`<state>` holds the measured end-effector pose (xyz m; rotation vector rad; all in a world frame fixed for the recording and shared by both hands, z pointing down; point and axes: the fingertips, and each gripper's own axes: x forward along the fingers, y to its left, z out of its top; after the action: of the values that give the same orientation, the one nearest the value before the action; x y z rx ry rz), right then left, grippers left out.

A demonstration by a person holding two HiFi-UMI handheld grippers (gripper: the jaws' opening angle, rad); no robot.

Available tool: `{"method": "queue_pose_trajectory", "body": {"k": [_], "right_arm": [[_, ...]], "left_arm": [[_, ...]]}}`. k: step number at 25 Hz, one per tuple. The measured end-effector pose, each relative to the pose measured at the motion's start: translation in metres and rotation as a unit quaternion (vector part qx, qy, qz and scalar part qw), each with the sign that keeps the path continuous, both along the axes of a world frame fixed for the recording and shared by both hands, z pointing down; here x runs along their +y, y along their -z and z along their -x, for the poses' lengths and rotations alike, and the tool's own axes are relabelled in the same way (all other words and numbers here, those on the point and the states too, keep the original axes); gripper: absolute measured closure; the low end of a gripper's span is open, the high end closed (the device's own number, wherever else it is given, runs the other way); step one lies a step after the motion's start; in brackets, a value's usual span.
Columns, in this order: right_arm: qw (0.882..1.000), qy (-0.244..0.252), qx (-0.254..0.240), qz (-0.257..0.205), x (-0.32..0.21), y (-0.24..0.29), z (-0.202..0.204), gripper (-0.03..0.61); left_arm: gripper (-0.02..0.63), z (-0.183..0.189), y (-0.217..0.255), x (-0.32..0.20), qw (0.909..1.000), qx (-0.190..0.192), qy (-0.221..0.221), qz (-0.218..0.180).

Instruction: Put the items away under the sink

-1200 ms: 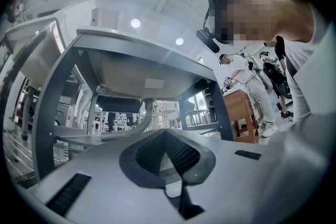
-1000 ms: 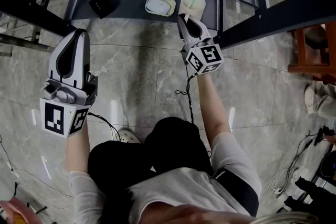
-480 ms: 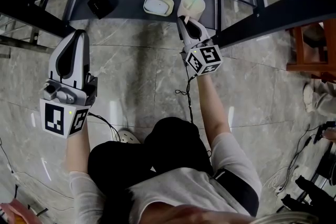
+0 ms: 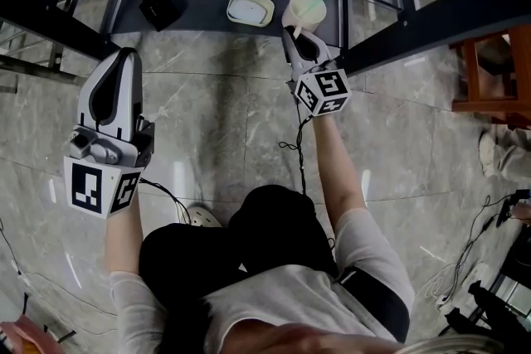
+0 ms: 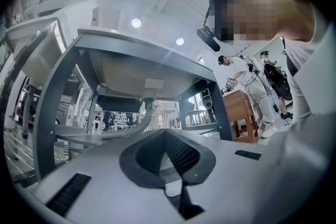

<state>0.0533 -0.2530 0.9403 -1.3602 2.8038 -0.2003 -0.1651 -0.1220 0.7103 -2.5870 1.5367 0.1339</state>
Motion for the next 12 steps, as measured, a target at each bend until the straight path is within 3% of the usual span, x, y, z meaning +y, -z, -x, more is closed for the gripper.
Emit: {"method": "queue_pose_trajectory", "body": {"k": [12], "right_arm": [[0.999, -0.027, 0.018, 0.02, -0.0072, -0.0019, -0.0017, 0.543]], "left_arm": [[0.606, -0.0017, 0.0064, 0.0076, 1.0, -0.002, -0.002, -0.008]]}}
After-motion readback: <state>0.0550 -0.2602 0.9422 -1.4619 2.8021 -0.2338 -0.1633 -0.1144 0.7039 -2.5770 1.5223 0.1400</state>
